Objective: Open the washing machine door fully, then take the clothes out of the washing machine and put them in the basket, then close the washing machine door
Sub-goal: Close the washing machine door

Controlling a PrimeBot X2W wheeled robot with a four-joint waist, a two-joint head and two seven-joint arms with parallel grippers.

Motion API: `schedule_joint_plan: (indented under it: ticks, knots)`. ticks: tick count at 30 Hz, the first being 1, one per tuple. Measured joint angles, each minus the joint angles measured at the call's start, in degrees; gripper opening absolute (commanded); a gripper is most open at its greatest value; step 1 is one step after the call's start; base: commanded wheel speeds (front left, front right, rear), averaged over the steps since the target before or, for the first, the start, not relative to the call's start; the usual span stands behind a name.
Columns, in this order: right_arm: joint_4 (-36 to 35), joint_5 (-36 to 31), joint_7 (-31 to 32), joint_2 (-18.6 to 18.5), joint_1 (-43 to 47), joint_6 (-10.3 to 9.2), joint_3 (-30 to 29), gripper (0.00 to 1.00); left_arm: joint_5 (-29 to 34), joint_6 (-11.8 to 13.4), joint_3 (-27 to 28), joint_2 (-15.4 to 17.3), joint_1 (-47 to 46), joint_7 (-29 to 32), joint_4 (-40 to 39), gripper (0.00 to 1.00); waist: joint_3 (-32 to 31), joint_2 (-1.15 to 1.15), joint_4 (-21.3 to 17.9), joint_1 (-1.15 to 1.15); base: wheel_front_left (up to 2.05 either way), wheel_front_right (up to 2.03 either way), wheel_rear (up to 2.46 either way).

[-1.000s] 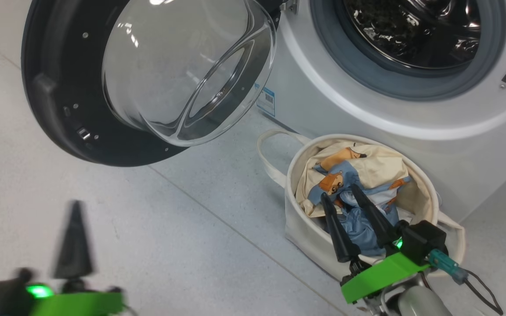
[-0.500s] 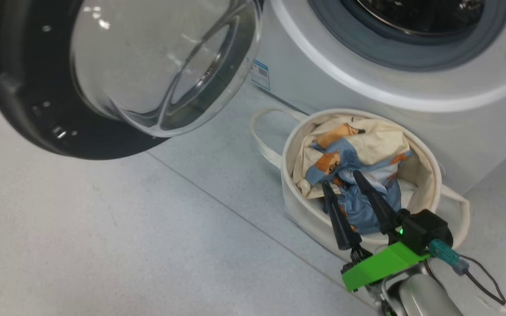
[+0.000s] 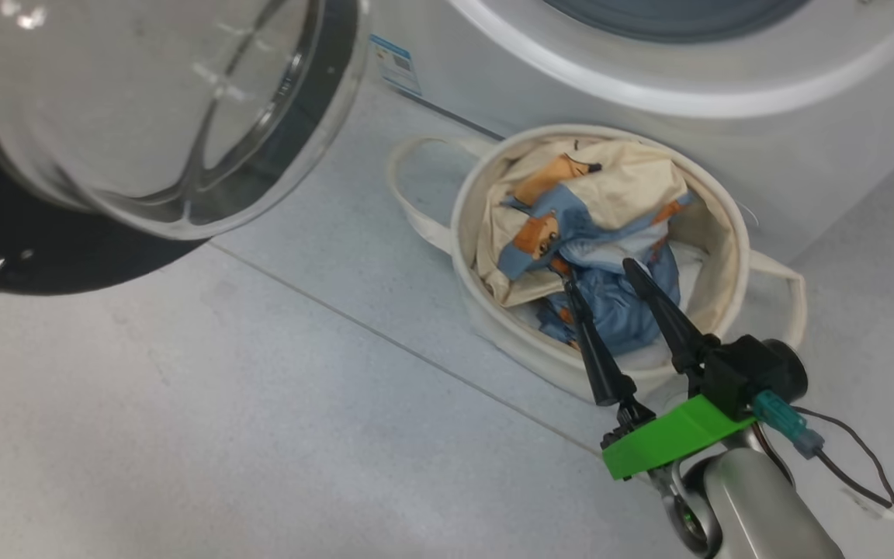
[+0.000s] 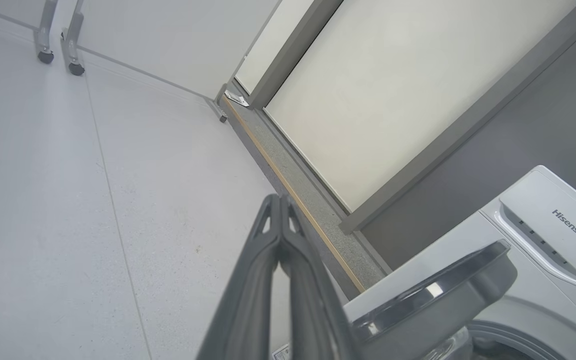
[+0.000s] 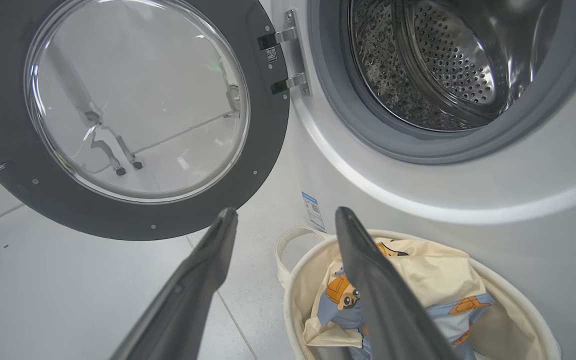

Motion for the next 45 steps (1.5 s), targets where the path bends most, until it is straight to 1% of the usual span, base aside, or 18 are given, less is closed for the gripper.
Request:
schedule_joint_plan:
  ticks: [4, 8, 12, 16, 19, 22, 28, 34, 39, 42, 45]
  knots:
    - [0.0, -0.5, 0.0, -0.1, -0.3, 0.00, 0.0, 1.00, -2.7, 0.0, -1.7, 0.4, -4.4, 4.1, 3.9, 0.00, 1.5, 0.00, -1.7, 0.00, 0.00, 0.00, 0.00]
    - [0.0, -0.7, 0.0, -0.2, -0.4, 0.00, 0.1, 1.00, -4.4, 0.0, -2.8, 0.3, -6.7, 7.4, 7.3, 0.00, 2.7, 0.00, -3.2, 0.00, 0.00, 0.00, 0.00]
    - [0.0, -0.7, 0.0, -0.3, -0.4, 0.00, 0.5, 1.00, -5.4, 0.0, -3.6, 0.3, -8.6, 9.4, 8.4, 0.00, 3.4, 0.00, -4.5, 0.00, 0.00, 0.00, 0.00]
    - [-0.1, -1.3, 0.0, -0.3, -0.4, 0.00, 0.4, 1.00, -7.0, 0.0, -3.5, 0.0, -10.0, 10.9, 9.2, 0.00, 4.0, 0.00, -5.0, 0.00, 0.00, 0.00, 0.00]
    - [-0.4, -1.6, 0.0, -0.4, -0.5, 0.00, 0.2, 1.00, -9.1, 0.0, -3.4, -1.3, -11.1, 12.6, 9.0, 0.00, 4.3, 0.00, -5.2, 0.00, 0.00, 0.00, 0.00]
    - [-0.6, -1.6, 0.0, -0.4, -0.9, 0.00, 0.2, 1.00, -10.8, 0.0, -3.3, -2.0, -11.6, 15.3, 9.1, 0.00, 4.5, 0.00, -5.2, 0.00, 0.00, 0.00, 0.00]
    - [-0.6, -1.6, 0.0, -0.5, -1.5, 0.00, 0.2, 1.00, -13.7, 0.1, -3.6, -2.2, -12.1, 21.6, 10.4, 0.00, 4.9, 0.00, -5.0, 0.00, 0.00, 0.00, 0.00]
    - [-0.6, -1.6, 0.0, -0.5, -1.5, 0.00, 0.2, 1.00, -16.0, 1.8, -3.6, -2.2, -12.2, 25.9, 10.5, 0.00, 4.7, 0.00, -4.8, 0.00, 0.00, 0.00, 0.00]
    - [-0.6, -1.6, 0.0, -0.5, -1.5, 0.00, 0.1, 1.00, -19.3, 5.0, -3.4, -2.5, -11.9, 31.4, 9.9, 0.00, 4.0, 0.00, -4.8, 0.00, 0.00, 0.00, 0.00]
    - [-0.5, -1.5, 0.0, -0.5, -1.5, 0.00, 0.0, 1.00, -20.4, 6.7, -3.5, -2.5, -10.5, 34.3, 7.6, 0.00, 3.4, 0.00, -4.7, 0.00, 0.00, 0.00, 0.00]
    - [-0.4, -1.4, 0.0, -0.5, -1.5, 0.00, 0.0, 1.00, -20.5, 7.5, -3.7, -2.6, -8.4, 36.1, 4.6, 0.00, 2.8, 0.00, -4.6, 0.00, 0.00, 0.00, 0.00]
